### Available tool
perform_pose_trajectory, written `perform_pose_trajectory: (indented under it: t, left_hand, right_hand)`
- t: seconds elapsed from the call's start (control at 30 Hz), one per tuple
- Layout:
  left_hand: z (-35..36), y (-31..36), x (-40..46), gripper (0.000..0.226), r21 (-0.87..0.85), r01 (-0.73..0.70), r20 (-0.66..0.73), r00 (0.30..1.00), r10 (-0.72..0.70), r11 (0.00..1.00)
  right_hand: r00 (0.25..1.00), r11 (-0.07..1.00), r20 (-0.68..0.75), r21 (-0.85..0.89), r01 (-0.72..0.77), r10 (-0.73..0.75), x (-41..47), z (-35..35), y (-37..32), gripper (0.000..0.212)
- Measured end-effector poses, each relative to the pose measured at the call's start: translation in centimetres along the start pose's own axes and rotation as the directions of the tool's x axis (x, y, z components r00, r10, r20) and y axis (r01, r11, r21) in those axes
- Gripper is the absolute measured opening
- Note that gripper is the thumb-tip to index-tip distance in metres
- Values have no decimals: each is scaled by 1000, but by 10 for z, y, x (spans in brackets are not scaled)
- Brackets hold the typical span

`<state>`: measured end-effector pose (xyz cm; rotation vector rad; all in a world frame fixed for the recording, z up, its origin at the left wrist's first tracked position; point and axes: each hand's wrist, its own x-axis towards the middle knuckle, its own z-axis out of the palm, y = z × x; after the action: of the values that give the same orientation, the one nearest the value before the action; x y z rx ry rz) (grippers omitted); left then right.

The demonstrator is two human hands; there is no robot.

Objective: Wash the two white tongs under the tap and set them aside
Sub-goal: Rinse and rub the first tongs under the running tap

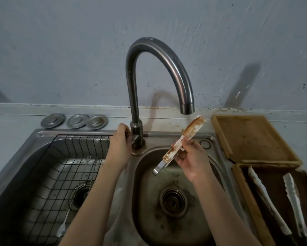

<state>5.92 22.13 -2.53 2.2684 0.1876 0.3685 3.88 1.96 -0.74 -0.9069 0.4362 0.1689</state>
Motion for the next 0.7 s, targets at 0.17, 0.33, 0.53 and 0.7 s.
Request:
perform_pose_trajectory:
  t: [0.17, 0.33, 0.53, 0.7]
  left_hand:
    - [6, -9, 1, 22, -6, -20, -32, 999, 20, 1000]
    - [7, -9, 2, 20, 1, -32, -37, 999, 32, 999]
    - [10, -13, 0, 17, -48, -52, -61, 997, 49, 997]
    - [13, -20, -5, 23, -118, -47, -88, 995, 37, 992]
  right_hand:
    - [996, 999, -86, 36, 11, -8, 5, 3, 5, 8]
    - [991, 998, -131, 44, 44, -38, 5, 0, 5, 7]
    - [990, 995, -136, 78, 56, -45, 3, -7, 2, 9]
    - [990, 996, -133, 66, 51, -42, 2, -7, 4, 7]
